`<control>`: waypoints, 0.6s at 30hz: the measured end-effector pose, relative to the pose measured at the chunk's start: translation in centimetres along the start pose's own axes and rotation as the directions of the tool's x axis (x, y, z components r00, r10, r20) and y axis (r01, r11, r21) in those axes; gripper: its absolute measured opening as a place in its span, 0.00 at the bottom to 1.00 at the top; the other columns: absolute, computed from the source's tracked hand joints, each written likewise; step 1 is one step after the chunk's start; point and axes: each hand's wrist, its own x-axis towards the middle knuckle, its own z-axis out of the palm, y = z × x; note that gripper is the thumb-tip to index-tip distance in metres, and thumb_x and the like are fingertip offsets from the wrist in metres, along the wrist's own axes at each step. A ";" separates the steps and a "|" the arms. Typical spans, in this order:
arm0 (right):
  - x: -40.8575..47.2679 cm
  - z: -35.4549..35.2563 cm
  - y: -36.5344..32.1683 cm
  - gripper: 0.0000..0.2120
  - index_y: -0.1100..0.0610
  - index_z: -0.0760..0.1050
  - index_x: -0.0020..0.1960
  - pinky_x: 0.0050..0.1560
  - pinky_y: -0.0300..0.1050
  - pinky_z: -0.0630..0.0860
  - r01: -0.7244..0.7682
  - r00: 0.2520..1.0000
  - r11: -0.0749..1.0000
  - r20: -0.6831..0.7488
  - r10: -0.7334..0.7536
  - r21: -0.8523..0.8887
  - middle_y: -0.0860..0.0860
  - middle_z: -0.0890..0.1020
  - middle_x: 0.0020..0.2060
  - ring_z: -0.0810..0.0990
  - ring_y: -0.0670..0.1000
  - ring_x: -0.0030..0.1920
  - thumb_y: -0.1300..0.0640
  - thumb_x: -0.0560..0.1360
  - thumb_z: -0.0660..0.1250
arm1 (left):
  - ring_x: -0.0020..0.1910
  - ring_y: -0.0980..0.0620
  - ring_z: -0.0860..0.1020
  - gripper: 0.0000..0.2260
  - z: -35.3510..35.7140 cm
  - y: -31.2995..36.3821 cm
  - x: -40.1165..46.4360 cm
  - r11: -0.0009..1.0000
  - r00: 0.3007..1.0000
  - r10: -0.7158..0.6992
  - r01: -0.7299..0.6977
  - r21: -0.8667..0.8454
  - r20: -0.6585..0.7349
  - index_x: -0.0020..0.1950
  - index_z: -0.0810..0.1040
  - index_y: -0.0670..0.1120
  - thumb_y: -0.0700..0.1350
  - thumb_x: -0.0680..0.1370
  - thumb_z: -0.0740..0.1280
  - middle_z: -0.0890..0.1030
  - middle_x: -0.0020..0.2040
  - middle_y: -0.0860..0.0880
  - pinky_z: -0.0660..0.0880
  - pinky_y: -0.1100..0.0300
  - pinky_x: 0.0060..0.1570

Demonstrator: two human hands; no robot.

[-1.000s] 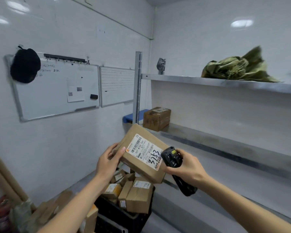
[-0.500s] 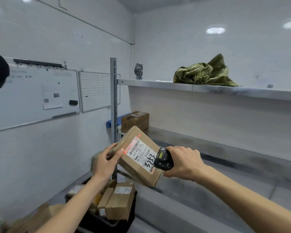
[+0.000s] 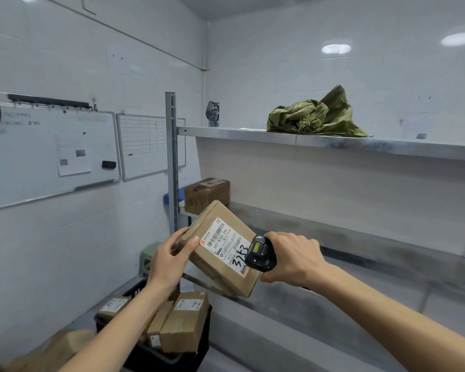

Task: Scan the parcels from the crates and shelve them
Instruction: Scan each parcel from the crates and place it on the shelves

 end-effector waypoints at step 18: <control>0.9 2.3 0.5 0.30 0.39 0.80 0.54 0.48 0.51 0.83 -0.182 0.979 0.848 0.009 0.204 0.498 0.40 0.85 0.40 0.83 0.46 0.44 0.31 0.54 0.73 | 0.50 0.60 0.75 0.21 0.3 -0.4 1.9 0.999 0.993 -0.008 0.012 -0.038 0.114 0.63 0.68 0.57 0.60 0.76 0.71 0.77 0.52 0.57 0.71 0.60 0.47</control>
